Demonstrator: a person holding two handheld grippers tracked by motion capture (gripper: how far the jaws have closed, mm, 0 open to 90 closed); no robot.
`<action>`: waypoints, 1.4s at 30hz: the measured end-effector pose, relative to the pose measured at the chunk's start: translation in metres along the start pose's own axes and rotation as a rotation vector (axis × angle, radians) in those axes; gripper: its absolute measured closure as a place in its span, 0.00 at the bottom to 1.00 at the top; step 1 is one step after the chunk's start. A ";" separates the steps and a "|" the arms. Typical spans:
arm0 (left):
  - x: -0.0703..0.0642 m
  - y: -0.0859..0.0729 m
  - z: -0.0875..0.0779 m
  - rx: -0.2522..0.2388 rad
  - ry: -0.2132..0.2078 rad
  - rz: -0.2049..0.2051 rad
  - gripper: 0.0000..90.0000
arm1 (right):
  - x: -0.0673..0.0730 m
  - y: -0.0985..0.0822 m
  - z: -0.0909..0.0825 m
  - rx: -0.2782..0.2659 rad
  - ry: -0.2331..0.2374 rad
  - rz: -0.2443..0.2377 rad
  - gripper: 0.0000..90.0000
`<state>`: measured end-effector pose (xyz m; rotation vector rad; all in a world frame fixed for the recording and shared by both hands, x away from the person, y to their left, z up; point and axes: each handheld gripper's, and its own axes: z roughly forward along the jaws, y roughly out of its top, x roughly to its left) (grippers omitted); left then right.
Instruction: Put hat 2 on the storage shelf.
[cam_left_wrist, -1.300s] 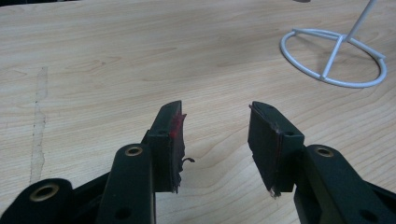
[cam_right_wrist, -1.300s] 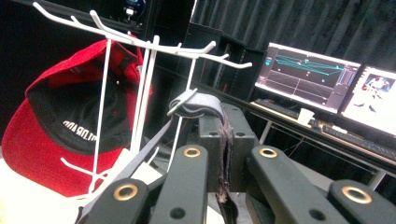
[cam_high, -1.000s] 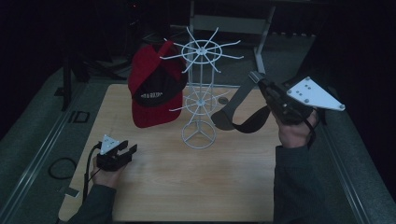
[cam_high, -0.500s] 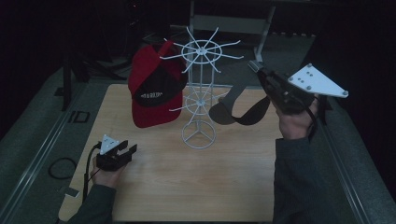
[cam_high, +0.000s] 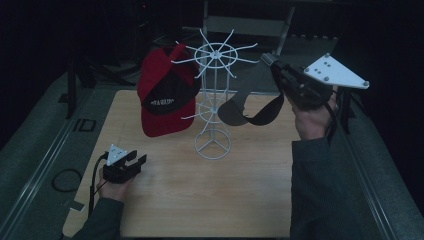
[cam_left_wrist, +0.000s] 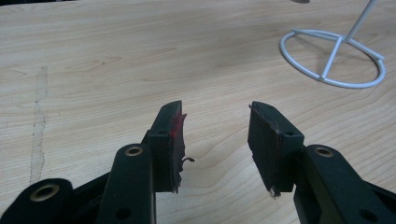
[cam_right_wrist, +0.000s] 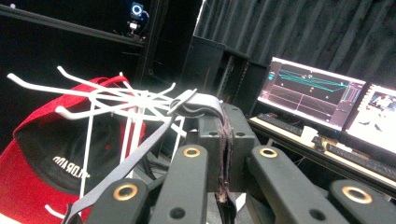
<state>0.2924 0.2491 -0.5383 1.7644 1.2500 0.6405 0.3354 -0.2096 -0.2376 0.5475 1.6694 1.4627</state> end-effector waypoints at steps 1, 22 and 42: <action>0.000 0.000 0.000 0.000 0.000 0.000 0.62 | 0.000 0.001 0.001 0.001 -0.001 0.000 0.98; 0.000 0.000 -0.001 -0.002 -0.001 0.002 0.62 | 0.000 0.005 0.027 0.030 0.031 0.022 0.97; 0.001 0.000 -0.001 -0.001 0.000 0.002 0.62 | 0.004 0.006 0.048 0.076 0.056 0.028 0.95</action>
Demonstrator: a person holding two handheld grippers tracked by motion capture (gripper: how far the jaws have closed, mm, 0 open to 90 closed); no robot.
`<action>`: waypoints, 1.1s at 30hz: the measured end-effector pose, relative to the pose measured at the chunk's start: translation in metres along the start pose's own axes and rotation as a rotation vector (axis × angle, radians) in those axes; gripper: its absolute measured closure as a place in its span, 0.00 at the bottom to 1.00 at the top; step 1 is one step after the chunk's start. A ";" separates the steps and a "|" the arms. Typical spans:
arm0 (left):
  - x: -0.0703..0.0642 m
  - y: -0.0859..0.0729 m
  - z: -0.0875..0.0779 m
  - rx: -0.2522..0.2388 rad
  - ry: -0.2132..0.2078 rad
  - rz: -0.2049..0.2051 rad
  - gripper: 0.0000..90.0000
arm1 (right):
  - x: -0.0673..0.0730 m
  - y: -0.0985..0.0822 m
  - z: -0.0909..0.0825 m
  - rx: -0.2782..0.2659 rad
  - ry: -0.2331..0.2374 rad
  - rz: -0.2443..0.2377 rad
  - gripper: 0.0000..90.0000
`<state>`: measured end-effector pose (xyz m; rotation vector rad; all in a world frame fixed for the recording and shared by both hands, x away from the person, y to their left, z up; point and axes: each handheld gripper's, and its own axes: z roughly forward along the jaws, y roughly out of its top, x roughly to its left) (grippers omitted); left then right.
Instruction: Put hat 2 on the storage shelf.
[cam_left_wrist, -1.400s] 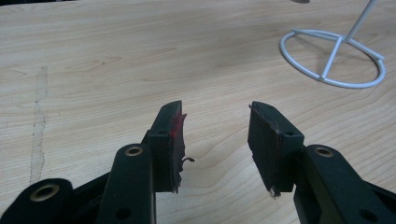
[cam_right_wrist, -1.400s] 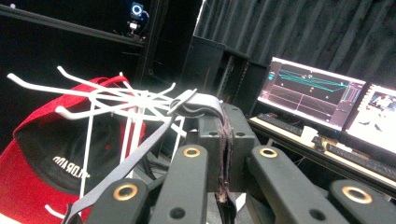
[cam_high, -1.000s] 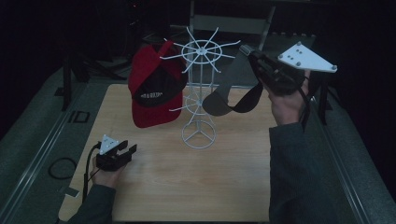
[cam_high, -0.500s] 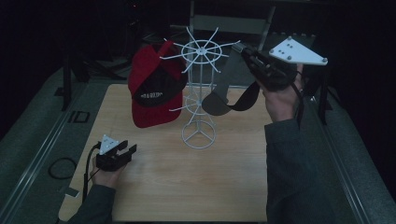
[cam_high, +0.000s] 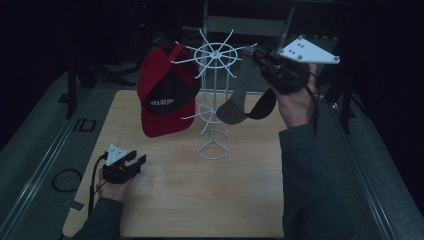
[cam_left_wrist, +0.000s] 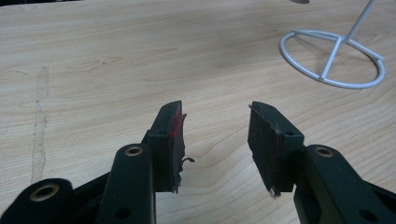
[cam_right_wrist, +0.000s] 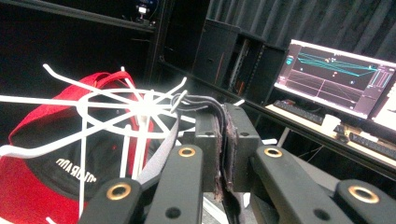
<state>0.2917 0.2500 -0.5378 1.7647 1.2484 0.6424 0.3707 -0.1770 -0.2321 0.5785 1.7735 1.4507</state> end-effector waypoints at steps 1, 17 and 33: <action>0.000 0.000 0.000 0.000 0.000 0.000 0.62 | 0.000 0.000 0.001 0.003 -0.001 -0.002 0.95; 0.000 0.000 0.000 0.003 -0.001 0.000 0.62 | -0.008 0.003 0.001 0.035 -0.004 0.009 0.93; 0.000 0.000 0.000 0.002 0.000 0.002 0.62 | 0.002 0.001 -0.002 0.081 0.063 -0.029 0.69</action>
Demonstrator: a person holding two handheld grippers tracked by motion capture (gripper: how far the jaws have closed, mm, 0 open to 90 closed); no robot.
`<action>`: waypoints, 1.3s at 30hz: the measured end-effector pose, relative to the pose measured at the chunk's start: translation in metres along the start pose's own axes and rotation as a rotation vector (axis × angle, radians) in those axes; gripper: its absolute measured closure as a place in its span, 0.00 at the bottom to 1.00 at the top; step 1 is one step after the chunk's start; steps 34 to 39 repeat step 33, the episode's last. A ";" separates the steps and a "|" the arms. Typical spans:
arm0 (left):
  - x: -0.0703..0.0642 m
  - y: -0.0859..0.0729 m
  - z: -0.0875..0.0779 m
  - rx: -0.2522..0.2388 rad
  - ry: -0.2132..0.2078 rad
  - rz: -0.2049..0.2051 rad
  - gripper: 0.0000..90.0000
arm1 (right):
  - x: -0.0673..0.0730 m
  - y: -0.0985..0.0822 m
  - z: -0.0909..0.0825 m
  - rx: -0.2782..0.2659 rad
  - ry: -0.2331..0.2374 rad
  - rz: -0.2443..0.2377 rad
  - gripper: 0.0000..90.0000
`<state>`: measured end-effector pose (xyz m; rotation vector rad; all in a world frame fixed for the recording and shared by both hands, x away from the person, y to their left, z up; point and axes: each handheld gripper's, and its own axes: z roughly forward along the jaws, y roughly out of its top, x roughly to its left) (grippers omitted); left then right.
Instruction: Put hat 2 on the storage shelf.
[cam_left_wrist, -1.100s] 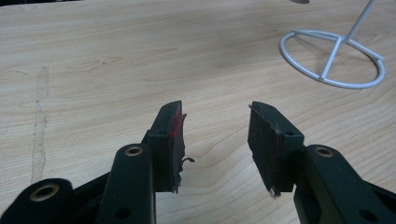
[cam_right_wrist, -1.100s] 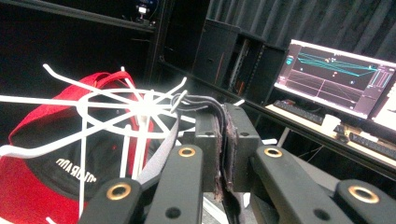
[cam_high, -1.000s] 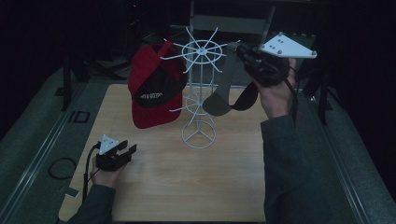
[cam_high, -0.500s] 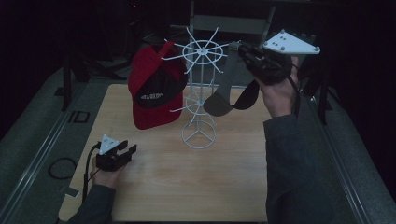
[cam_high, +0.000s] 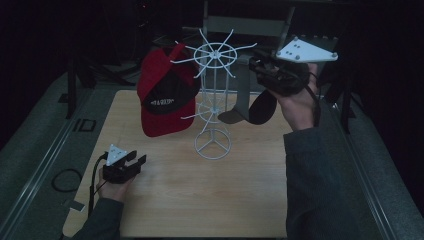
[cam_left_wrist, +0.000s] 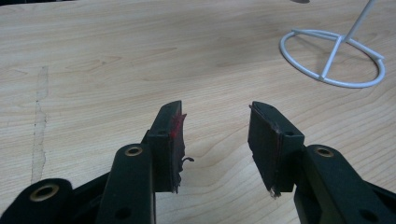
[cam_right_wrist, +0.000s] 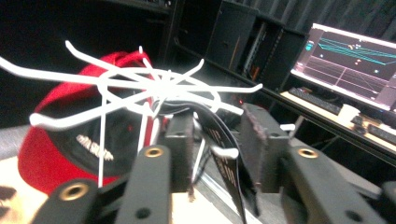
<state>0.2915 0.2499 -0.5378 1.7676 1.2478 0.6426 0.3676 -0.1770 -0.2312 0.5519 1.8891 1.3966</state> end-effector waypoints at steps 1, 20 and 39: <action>0.000 0.000 0.000 -0.001 0.000 -0.001 0.62 | 0.001 -0.002 0.000 0.007 -0.005 -0.007 0.67; -0.001 0.000 0.000 0.001 0.000 -0.002 0.62 | -0.006 -0.026 -0.024 0.030 -0.072 0.019 0.41; -0.001 0.000 0.000 -0.001 0.001 -0.004 0.62 | -0.011 -0.035 -0.029 0.028 -0.053 0.052 0.40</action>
